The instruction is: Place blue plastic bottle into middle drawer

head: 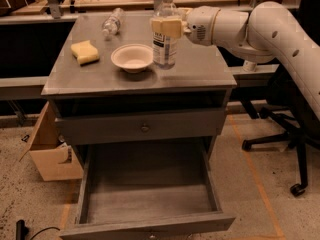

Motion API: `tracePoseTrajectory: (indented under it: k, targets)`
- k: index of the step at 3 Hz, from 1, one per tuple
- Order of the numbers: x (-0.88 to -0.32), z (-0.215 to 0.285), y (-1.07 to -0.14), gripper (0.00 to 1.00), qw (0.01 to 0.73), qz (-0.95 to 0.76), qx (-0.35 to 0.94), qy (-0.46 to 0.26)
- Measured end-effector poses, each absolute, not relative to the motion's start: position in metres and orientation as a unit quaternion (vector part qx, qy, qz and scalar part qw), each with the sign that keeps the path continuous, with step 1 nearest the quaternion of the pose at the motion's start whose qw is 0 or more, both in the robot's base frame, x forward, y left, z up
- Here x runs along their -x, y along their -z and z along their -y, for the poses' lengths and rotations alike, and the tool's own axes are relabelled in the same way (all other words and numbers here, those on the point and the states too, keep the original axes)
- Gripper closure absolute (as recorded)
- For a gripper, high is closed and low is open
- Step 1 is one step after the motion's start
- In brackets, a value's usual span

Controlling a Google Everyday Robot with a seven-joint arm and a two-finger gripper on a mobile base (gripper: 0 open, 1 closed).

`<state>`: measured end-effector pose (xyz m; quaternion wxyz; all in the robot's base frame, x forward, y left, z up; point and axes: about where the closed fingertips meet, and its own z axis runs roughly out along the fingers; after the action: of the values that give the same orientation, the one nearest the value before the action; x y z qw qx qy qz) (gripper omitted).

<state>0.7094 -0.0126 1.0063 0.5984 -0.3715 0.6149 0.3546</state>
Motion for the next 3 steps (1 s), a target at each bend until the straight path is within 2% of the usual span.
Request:
tracePoseTrajectory:
  k: [3]
  targets:
    - [-0.663, -0.003, -0.949, 1.0, 0.595, -0.574, 0.356, -0.436]
